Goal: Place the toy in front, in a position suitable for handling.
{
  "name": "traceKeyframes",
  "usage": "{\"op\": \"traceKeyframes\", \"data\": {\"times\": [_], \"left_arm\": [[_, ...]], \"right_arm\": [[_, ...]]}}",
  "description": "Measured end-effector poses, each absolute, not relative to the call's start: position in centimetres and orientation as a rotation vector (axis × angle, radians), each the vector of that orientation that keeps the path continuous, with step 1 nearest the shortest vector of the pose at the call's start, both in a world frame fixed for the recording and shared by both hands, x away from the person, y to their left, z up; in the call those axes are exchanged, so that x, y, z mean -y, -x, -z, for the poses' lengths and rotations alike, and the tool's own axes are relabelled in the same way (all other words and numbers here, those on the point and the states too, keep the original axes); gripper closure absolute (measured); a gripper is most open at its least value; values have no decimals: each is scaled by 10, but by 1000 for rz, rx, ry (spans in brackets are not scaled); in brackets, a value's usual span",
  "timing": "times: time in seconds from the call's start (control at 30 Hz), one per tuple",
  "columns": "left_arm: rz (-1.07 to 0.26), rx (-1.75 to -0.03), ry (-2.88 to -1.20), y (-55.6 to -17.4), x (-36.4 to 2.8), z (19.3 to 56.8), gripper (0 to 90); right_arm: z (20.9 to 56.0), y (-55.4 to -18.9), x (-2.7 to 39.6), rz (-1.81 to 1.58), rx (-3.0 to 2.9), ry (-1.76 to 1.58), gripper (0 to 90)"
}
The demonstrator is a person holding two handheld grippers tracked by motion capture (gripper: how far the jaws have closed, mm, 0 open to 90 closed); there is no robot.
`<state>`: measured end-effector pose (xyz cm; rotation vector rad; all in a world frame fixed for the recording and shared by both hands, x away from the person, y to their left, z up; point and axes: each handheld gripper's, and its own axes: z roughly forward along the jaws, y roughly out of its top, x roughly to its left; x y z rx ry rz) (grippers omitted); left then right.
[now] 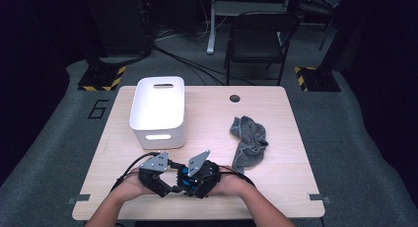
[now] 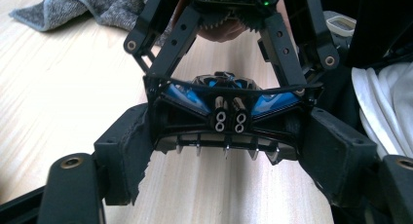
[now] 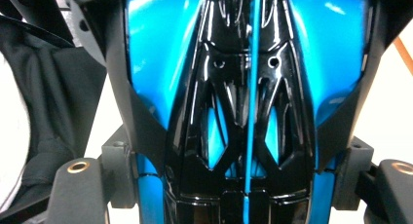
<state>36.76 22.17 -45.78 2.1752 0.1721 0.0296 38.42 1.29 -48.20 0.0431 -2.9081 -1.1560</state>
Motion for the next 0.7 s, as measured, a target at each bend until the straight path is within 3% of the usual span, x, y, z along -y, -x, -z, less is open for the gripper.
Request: {"op": "traceKeyframes", "data": {"times": [0.2, 0.43, 0.7], "left_arm": [[-26, -199, -2123, -368, -229, 453, 178], [-29, -201, -2107, -367, -237, 451, 182], [-26, -146, -2074, -364, -240, 446, 336]], "right_arm": [[480, -384, -11, 1164, 2929, -44, 258], [479, -385, -8, 1201, 2925, -50, 258], [477, -385, -7, 1224, 2915, -39, 258]]}}
